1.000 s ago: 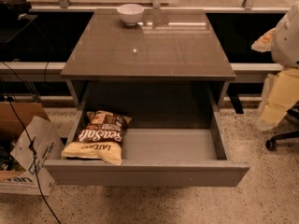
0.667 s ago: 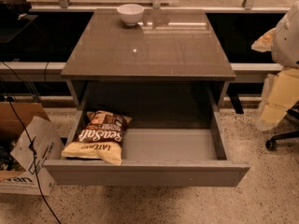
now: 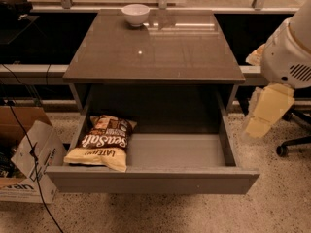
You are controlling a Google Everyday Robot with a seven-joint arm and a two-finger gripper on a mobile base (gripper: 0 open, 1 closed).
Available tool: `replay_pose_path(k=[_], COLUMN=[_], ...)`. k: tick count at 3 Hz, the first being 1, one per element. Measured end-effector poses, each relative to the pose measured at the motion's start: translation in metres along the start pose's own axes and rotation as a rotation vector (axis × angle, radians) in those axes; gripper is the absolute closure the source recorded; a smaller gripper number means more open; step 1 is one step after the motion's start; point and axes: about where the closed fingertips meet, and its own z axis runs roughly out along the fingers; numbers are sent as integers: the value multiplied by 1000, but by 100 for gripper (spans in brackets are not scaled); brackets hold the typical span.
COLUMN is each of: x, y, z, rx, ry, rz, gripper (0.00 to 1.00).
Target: Pick brown chip bag from top drawer and place on counter
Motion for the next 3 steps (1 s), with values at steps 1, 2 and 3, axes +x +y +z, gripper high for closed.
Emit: replay_pose_path(k=[1, 2, 3], x=[-17, -36, -56], y=[16, 30, 40], z=[28, 57, 91], rx=[-64, -132, -196], ry=[-98, -176, -230], rz=[34, 67, 110], gripper=[0, 0, 0])
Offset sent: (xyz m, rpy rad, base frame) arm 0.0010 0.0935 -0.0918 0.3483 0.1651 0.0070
